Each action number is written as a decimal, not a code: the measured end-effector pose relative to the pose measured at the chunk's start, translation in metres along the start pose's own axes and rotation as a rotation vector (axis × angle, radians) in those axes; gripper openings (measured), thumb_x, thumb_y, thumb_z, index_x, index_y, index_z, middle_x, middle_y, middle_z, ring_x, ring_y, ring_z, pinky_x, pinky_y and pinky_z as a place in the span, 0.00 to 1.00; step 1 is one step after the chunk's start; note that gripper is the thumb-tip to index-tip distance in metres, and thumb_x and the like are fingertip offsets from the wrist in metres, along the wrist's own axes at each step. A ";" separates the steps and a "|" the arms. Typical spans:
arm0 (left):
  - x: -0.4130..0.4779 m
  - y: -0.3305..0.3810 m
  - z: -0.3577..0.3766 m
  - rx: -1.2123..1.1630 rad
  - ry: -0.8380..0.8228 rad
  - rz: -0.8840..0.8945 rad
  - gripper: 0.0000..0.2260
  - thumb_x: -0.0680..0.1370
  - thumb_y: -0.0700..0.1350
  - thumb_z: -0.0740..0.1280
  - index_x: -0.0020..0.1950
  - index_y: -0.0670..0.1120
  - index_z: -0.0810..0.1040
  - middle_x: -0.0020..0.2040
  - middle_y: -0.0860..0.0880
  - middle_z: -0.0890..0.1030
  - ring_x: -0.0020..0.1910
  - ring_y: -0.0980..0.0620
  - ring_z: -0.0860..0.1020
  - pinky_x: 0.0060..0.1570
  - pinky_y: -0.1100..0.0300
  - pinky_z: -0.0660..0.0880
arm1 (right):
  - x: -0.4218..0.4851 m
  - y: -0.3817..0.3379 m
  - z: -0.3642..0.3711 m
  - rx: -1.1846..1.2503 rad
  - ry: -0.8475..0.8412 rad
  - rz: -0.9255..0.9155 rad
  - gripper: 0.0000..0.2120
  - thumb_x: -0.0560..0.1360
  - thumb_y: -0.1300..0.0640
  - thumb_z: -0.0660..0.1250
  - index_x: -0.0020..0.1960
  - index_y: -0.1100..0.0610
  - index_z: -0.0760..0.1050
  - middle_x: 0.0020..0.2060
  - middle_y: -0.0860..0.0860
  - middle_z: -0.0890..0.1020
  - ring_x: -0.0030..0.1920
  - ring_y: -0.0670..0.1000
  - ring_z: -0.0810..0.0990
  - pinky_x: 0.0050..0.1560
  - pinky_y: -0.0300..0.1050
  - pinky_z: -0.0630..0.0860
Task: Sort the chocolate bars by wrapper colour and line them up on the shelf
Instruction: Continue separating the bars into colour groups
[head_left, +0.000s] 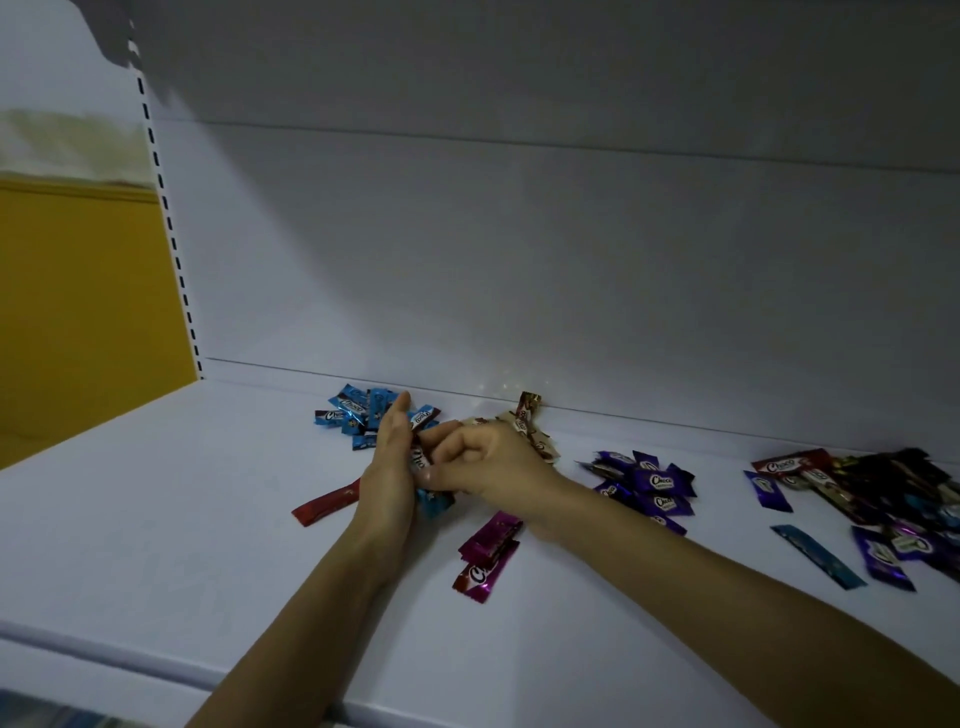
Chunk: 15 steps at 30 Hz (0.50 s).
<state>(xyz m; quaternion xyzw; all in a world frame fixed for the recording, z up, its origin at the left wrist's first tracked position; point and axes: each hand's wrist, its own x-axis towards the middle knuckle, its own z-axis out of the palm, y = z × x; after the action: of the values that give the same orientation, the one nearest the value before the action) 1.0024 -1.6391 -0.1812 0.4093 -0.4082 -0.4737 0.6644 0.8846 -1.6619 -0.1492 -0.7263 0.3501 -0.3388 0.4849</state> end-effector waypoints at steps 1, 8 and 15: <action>-0.001 -0.001 0.003 0.029 0.000 0.011 0.18 0.82 0.58 0.50 0.72 0.61 0.64 0.68 0.50 0.72 0.60 0.56 0.76 0.54 0.60 0.77 | -0.001 -0.001 0.000 0.036 0.038 0.027 0.05 0.69 0.65 0.73 0.38 0.59 0.78 0.46 0.47 0.82 0.42 0.42 0.82 0.44 0.32 0.78; -0.008 -0.014 0.004 1.213 0.162 0.325 0.23 0.81 0.51 0.56 0.77 0.54 0.57 0.76 0.51 0.63 0.75 0.51 0.58 0.74 0.49 0.54 | 0.042 -0.013 -0.029 0.101 0.496 0.026 0.01 0.73 0.60 0.70 0.44 0.57 0.81 0.38 0.48 0.82 0.38 0.42 0.79 0.34 0.29 0.73; 0.000 -0.018 0.009 1.386 0.061 0.268 0.22 0.83 0.53 0.50 0.77 0.53 0.57 0.78 0.52 0.58 0.77 0.53 0.52 0.75 0.54 0.48 | 0.118 0.004 -0.010 -0.049 0.376 0.195 0.06 0.71 0.62 0.73 0.47 0.62 0.82 0.34 0.52 0.81 0.26 0.43 0.77 0.23 0.30 0.69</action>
<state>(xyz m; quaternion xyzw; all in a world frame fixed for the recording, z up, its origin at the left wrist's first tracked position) 0.9890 -1.6445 -0.1952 0.6975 -0.6438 -0.0070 0.3145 0.9374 -1.7671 -0.1321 -0.6245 0.5111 -0.4113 0.4238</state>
